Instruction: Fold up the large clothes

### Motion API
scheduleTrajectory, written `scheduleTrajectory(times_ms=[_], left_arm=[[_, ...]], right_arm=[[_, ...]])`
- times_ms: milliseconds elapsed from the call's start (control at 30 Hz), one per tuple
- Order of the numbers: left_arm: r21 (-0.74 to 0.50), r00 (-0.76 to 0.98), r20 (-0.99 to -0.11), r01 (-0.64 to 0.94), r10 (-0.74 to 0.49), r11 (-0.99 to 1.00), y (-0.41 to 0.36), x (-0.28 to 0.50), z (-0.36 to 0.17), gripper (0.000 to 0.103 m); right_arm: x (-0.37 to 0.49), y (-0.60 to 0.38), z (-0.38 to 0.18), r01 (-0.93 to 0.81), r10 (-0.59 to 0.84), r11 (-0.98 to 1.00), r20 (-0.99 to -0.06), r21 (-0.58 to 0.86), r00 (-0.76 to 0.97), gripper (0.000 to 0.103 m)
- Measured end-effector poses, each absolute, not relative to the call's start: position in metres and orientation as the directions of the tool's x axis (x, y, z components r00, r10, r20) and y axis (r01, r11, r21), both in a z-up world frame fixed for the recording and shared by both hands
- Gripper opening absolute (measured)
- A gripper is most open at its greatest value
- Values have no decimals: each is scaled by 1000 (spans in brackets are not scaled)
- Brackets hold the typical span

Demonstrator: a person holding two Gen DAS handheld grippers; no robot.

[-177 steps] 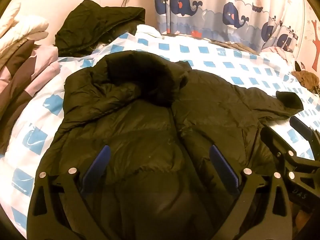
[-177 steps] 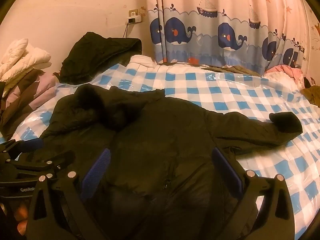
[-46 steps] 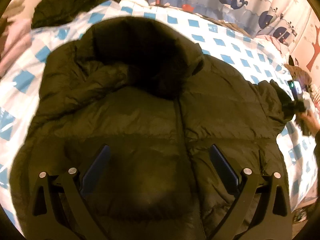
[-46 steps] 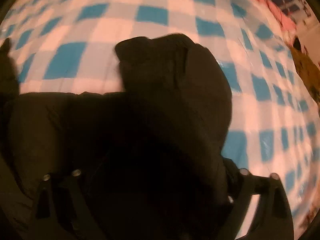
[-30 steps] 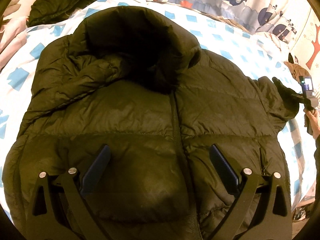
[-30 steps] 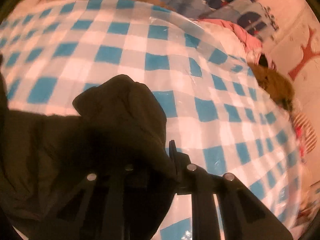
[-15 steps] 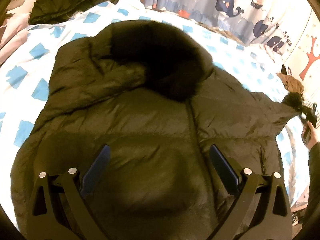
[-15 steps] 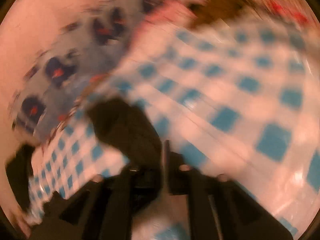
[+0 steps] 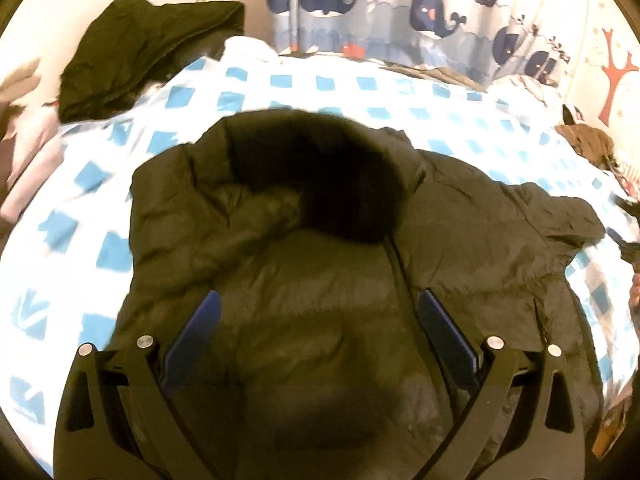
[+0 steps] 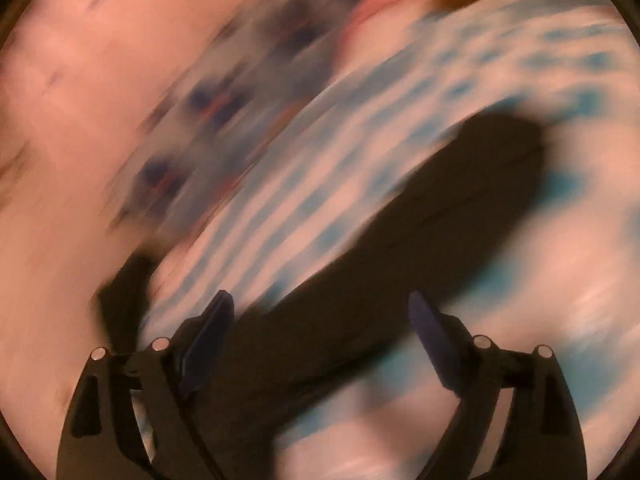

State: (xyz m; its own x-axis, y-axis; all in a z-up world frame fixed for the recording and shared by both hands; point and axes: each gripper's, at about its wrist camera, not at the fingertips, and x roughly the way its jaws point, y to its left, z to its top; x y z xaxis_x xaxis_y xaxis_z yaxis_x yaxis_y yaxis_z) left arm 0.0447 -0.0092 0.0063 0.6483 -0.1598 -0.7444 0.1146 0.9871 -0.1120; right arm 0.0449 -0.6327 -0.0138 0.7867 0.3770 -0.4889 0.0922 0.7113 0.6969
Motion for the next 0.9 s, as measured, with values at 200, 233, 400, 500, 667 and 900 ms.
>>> scheduleTrajectory(times_ms=[200,233,400,500,667,900], left_arm=[[-566,544,-663,86,-514,820,27,99,14,95],[-558,541,-671,82,-507,826,22,107,13,95],[-413,489,-770,106,-409,904,-34,144,-7,95],[-229,485,-842,73,-235,971,-70,177,-30,95],[-337,423,-845,51,-326,940,-70,213,-42,19],[-248,676,-707,40,-209,968,78,167,128,13]], right_arm=[[127,-408,-43,-142,648,695,-530,704,547,86],[135,-385,-57,-148,634,723,-563,675,530,87],[146,-358,-125,-158,604,762,-599,628,526,88],[151,-364,-128,-166,643,714,-544,680,538,88],[154,-349,-132,-190,650,710,-528,678,547,89],[146,-356,-131,-207,660,704,-517,680,545,91]])
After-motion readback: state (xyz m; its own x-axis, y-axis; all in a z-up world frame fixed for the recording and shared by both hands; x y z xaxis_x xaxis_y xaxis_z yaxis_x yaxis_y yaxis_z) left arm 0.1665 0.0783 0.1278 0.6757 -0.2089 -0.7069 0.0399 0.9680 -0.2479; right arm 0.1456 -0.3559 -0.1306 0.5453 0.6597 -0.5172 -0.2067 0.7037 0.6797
